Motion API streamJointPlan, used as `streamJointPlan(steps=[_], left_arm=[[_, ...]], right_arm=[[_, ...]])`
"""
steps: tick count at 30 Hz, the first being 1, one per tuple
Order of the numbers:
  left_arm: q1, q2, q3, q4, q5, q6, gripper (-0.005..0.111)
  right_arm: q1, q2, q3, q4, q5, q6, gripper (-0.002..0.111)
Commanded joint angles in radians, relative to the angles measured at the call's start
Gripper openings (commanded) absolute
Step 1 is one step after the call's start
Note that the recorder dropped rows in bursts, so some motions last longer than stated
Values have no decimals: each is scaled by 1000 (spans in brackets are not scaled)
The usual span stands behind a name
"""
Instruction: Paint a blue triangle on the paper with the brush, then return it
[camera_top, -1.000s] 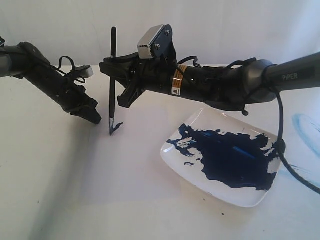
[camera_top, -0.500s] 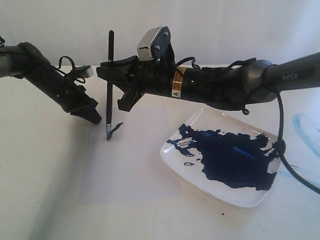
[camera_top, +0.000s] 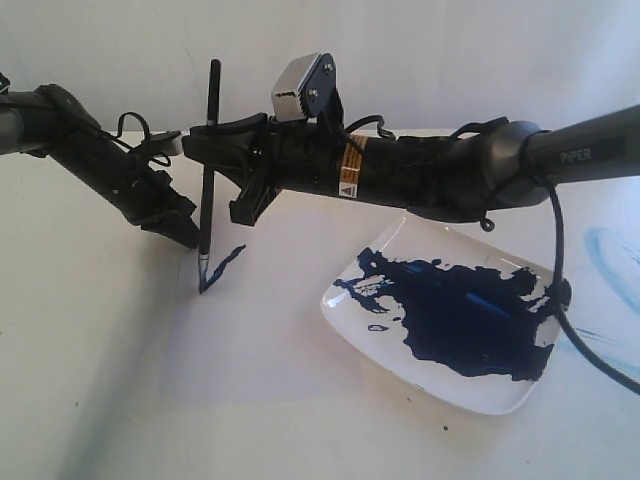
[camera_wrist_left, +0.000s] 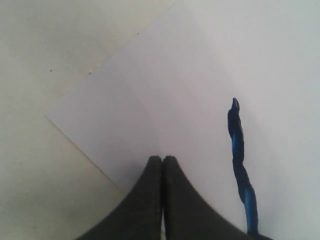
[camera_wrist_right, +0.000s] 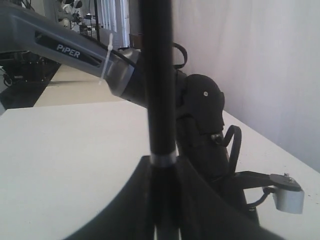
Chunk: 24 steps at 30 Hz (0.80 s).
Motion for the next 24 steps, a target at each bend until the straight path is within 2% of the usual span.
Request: streamJointPlan(steps=[1, 14, 21, 24], left_arm=[[-2, 4, -5, -13, 11, -6, 0], [-2, 4, -5, -13, 13, -6, 0], [-2, 4, -5, -13, 13, -6, 0], [-2, 4, -5, -13, 13, -6, 0]], right_arm=[[13, -4, -2, -1, -20, 12, 0], [3, -68, -2, -2, -15, 12, 0], [-67, -109, -2, 7, 98, 9, 0], [-102, -86, -2, 88, 114, 4, 0]])
